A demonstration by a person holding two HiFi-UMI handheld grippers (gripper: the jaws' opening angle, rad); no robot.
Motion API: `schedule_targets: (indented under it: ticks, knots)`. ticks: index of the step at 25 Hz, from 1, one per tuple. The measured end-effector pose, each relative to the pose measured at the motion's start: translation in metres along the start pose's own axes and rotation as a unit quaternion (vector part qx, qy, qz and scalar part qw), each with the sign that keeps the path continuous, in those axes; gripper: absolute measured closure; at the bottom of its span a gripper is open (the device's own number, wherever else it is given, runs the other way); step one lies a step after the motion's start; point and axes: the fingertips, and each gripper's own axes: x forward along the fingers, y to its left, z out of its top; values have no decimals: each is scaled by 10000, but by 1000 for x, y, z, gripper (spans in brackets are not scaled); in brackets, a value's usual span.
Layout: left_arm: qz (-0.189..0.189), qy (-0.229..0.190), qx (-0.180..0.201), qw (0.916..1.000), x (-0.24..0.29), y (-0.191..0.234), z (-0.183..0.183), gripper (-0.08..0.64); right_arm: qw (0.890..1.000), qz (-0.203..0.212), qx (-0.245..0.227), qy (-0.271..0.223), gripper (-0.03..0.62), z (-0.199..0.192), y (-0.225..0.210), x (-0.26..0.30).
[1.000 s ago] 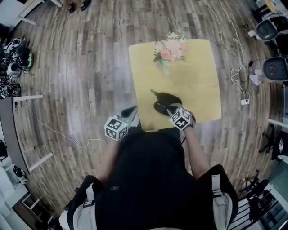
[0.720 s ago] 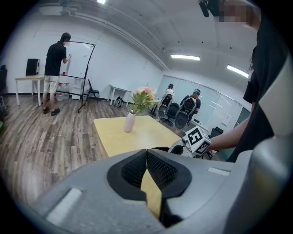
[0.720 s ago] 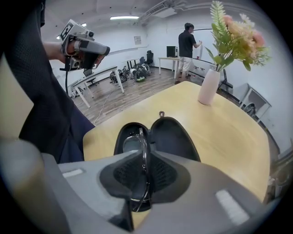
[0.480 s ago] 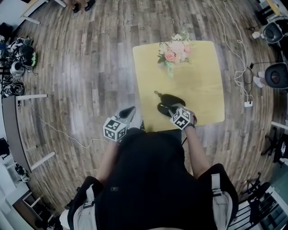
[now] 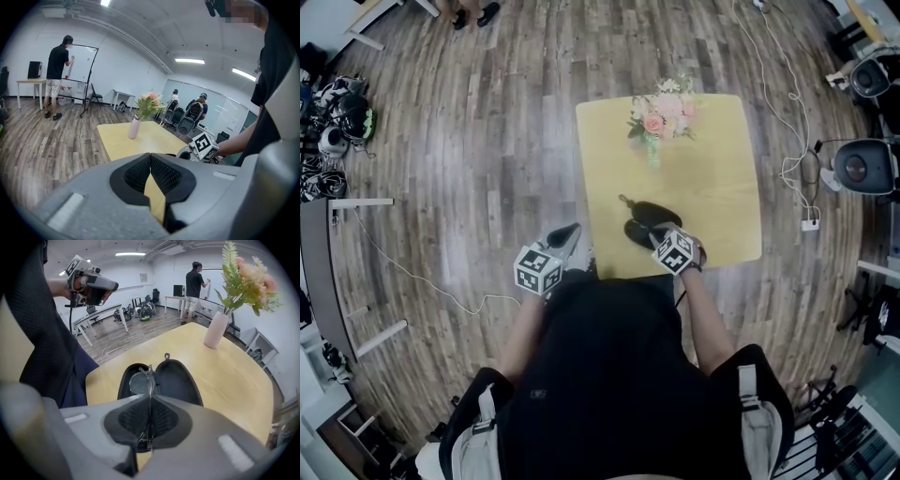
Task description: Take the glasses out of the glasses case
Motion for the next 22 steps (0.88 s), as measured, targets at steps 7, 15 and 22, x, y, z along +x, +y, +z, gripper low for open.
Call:
schedule_targets:
  ticks: [7, 15, 22]
  knots:
    - [-32, -180, 83, 9998, -8, 4, 11, 548, 9986, -368, 197, -310, 574, 21, -8, -26]
    - [-80, -456, 172, 9988, -24, 14, 22, 548, 9901, -915, 553, -914, 574, 61, -29, -67]
    - [-63, -710, 190, 9973, -44, 31, 35, 548, 9733, -1371, 808, -1653, 574, 98, -41, -106]
